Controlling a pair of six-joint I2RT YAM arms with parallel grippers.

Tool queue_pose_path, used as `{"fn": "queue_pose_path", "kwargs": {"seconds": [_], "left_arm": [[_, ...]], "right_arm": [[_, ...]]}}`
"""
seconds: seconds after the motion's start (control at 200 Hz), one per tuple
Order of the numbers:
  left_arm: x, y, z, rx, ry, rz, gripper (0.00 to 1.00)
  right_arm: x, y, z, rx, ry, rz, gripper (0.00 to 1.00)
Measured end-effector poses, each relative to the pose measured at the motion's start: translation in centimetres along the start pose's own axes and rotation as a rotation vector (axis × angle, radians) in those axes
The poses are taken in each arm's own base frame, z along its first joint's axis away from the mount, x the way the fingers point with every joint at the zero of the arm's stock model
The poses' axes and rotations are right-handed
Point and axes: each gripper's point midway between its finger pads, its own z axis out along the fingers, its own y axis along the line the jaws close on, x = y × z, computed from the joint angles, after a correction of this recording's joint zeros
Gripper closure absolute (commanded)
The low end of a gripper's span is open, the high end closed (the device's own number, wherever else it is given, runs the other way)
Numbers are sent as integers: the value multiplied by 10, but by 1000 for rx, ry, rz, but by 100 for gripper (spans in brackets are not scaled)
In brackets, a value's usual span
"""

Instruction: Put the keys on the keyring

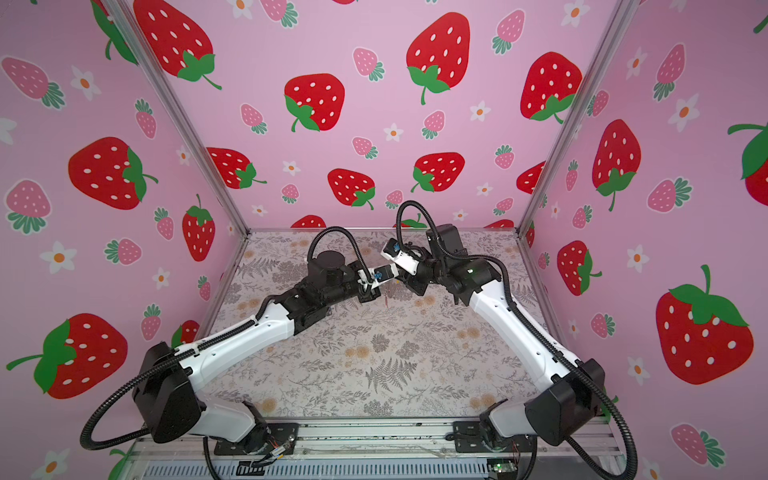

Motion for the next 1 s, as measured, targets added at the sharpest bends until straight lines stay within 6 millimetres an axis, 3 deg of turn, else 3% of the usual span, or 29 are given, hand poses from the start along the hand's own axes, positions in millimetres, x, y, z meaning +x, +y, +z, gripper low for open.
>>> {"fn": "queue_pose_path", "kwargs": {"seconds": [0.375, 0.565, 0.765, 1.0], "left_arm": [[-14, 26, -18, 12, -136, -181, 100], [-20, 36, -27, 56, -218, -279, 100], [-38, 29, -31, 130, -311, -323, 100], [-43, 22, -30, 197, -367, -359, 100]], "right_arm": [[17, -11, -9, 88, -88, 17, 66], [4, -9, -12, 78, -198, 12, 70], [-11, -3, -18, 69, -313, -8, 74], [-26, -7, -24, 82, -387, -24, 76]]}}
